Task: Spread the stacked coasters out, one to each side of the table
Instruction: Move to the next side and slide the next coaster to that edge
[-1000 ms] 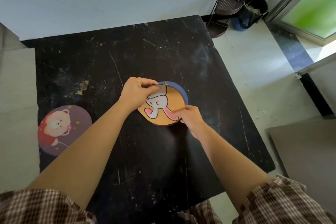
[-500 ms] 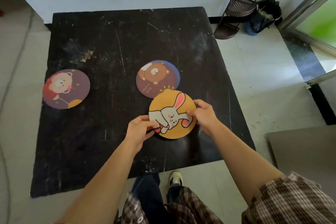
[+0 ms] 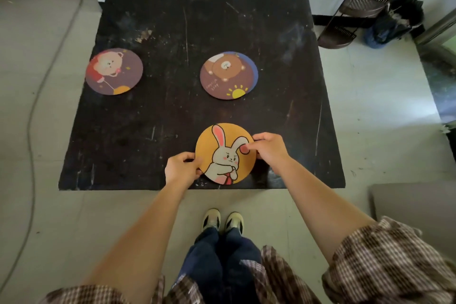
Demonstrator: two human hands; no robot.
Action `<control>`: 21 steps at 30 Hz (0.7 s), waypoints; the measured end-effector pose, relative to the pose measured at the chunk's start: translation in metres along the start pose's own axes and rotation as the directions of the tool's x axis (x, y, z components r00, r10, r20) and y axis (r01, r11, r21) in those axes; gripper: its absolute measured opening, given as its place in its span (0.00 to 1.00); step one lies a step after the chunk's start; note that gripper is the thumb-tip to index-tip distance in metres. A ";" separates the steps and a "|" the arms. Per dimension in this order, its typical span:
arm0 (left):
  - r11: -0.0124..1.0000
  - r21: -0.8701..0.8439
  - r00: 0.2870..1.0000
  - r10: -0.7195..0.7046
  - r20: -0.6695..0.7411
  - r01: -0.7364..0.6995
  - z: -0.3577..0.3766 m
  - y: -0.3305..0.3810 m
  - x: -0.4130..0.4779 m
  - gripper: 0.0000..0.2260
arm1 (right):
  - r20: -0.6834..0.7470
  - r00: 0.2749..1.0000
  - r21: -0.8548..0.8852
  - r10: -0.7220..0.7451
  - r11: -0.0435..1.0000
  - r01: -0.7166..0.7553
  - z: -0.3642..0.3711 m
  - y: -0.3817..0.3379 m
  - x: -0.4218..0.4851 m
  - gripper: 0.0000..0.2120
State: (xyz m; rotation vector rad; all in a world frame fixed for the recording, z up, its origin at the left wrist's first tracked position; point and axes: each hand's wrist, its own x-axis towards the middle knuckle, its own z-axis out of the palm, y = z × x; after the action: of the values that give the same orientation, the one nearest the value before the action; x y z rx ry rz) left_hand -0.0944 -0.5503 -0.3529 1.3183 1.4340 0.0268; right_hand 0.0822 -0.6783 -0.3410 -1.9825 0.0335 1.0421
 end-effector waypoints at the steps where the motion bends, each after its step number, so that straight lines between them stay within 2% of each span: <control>1: 1.000 -0.006 1.000 -0.008 0.004 0.008 -0.002 -0.005 -0.002 0.05 | -0.014 1.000 -0.010 0.006 1.000 -0.006 0.003 0.005 -0.002 0.25; 5: 1.000 -0.009 1.000 -0.007 -0.004 0.007 -0.007 -0.018 -0.005 0.03 | -0.115 0.993 -0.008 -0.012 1.000 0.011 0.009 0.018 -0.007 0.15; 9: 0.993 0.104 0.998 0.060 -0.031 -0.057 -0.009 -0.020 -0.004 0.02 | -0.142 0.990 0.016 0.019 1.000 -0.016 0.015 0.026 -0.012 0.15; 13: 0.958 0.244 0.985 0.167 -0.052 -0.149 -0.007 -0.018 -0.003 0.08 | -0.148 0.988 0.072 0.034 0.997 -0.023 0.013 0.026 -0.014 0.15; 16: 0.944 0.281 0.979 0.195 -0.060 -0.171 -0.006 -0.018 -0.001 0.12 | -0.139 0.990 0.105 0.034 0.994 -0.020 0.011 0.026 -0.017 0.14; 21: 0.939 0.300 0.978 0.197 -0.069 -0.168 -0.006 -0.019 0.000 0.13 | -0.146 0.988 0.128 0.040 0.992 -0.021 0.012 0.025 -0.021 0.10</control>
State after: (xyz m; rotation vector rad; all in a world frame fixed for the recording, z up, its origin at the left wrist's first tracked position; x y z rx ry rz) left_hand -0.1112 -0.5531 -0.3627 1.7138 1.4313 0.0011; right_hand 0.0514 -0.6926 -0.3467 -1.9454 0.2069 0.8877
